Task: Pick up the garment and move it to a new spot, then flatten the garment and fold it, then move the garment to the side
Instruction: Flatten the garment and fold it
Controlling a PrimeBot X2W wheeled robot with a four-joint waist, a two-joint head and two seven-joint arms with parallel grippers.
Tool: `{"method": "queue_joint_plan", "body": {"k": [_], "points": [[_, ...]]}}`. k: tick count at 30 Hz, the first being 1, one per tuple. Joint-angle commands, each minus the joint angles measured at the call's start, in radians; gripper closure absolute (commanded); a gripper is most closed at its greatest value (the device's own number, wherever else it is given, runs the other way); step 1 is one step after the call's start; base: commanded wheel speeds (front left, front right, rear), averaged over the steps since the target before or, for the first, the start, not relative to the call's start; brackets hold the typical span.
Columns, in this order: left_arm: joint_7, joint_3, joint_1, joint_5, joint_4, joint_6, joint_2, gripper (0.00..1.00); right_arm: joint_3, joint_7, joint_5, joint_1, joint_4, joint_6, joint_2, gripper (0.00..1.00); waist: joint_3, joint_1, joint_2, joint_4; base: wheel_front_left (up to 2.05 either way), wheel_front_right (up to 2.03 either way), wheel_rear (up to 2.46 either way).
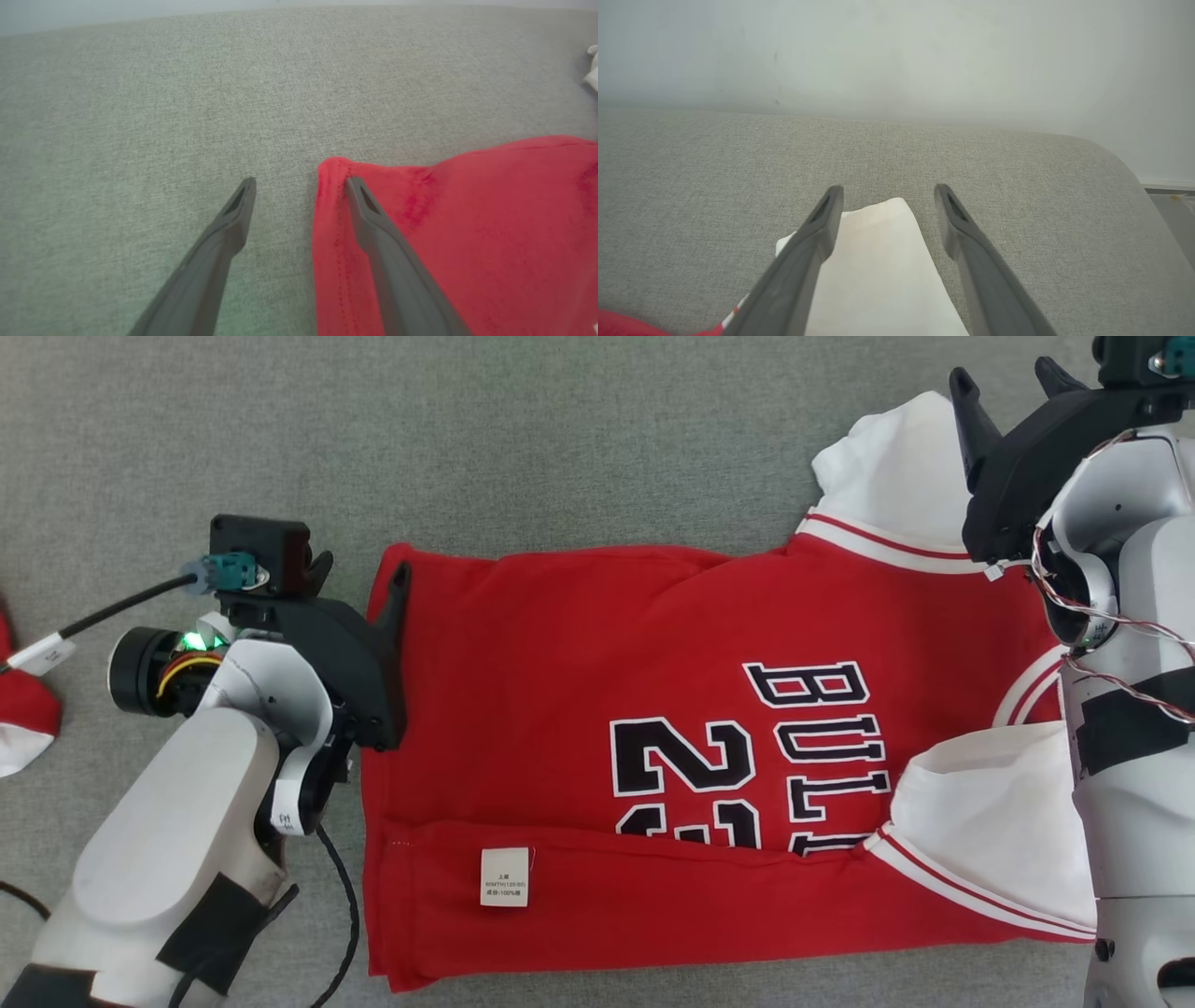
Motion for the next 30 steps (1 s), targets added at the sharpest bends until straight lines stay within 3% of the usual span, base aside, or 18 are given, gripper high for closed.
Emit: {"method": "queue_joint_plan", "body": {"k": [1,18,20,21,22,23,30], "points": [[0.004,-0.003,-0.014,0.012,0.004,0.005,0.0,0.0,0.004,-0.01,-0.004,-0.007,0.007,-0.002,-0.002,0.0,0.008,-0.0004,-0.0002,0.007,0.0,0.0,0.0],[0.081,-0.071,-0.1,0.049,0.08,-0.016,-0.003,0.0,0.039,-0.03,0.012,-0.039,0.076,-0.002,-0.013,0.0,0.039,-0.0004,-0.0002,-0.012,0.0,0.0,0.0],[0.097,-0.08,-0.104,0.039,0.086,-0.032,-0.004,0.2,0.041,-0.024,0.007,-0.04,0.085,-0.002,-0.017,0.0,0.043,-0.0004,-0.0002,-0.013,0.0,0.0,0.0],[0.103,-0.083,-0.107,0.035,0.088,-0.041,-0.005,0.44,0.042,-0.02,0.005,-0.042,0.089,-0.002,-0.017,0.0,0.044,-0.0004,-0.0002,-0.013,0.0,0.0,0.0],[0.107,-0.086,-0.11,0.033,0.09,-0.047,-0.004,0.61,0.042,-0.017,0.002,-0.045,0.095,-0.002,-0.019,0.0,0.045,-0.0004,-0.0002,-0.013,0.0,0.0,0.0],[0.112,-0.089,-0.113,0.031,0.094,-0.054,-0.002,1.0,0.044,-0.01,0.001,-0.049,0.102,-0.002,-0.02,0.0,0.045,-0.0004,-0.0002,-0.013,0.0,0.0,0.0],[0.139,-0.08,-0.12,-0.006,0.089,-0.096,0.029,1.0,0.046,0.022,-0.008,-0.092,0.157,-0.002,-0.027,0.0,0.057,-0.0004,-0.0002,-0.003,0.0,0.0,0.0]]}}
